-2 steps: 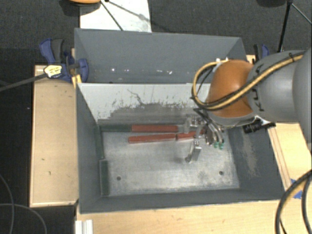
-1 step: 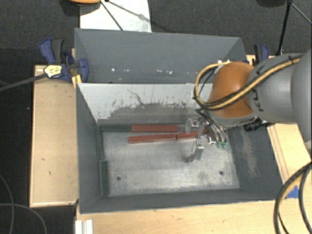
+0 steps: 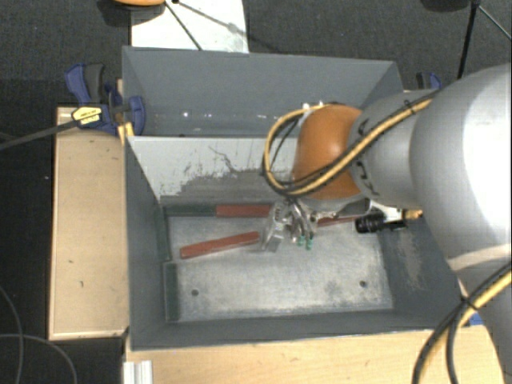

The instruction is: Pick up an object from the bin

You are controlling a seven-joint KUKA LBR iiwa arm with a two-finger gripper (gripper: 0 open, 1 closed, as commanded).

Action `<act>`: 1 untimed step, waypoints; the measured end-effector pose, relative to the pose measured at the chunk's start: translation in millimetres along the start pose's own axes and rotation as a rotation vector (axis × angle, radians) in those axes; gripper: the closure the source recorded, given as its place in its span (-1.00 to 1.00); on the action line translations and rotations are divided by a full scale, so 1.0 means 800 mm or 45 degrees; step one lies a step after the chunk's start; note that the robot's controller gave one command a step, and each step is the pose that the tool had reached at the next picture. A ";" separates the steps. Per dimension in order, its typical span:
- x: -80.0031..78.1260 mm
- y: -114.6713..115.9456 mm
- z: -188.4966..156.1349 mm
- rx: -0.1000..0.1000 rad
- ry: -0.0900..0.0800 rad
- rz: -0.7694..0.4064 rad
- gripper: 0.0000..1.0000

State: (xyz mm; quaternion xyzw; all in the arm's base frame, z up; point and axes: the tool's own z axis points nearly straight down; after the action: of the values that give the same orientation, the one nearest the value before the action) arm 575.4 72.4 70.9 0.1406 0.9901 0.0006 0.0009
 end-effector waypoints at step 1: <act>0.000 0.000 0.000 0.001 0.001 -0.002 -1.00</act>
Offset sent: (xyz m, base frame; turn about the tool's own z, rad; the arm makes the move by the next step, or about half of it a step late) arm 0.0000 0.0000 0.0000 0.0000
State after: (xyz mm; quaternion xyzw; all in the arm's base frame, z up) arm 575.1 72.3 70.6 0.1398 0.9902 0.0003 0.0005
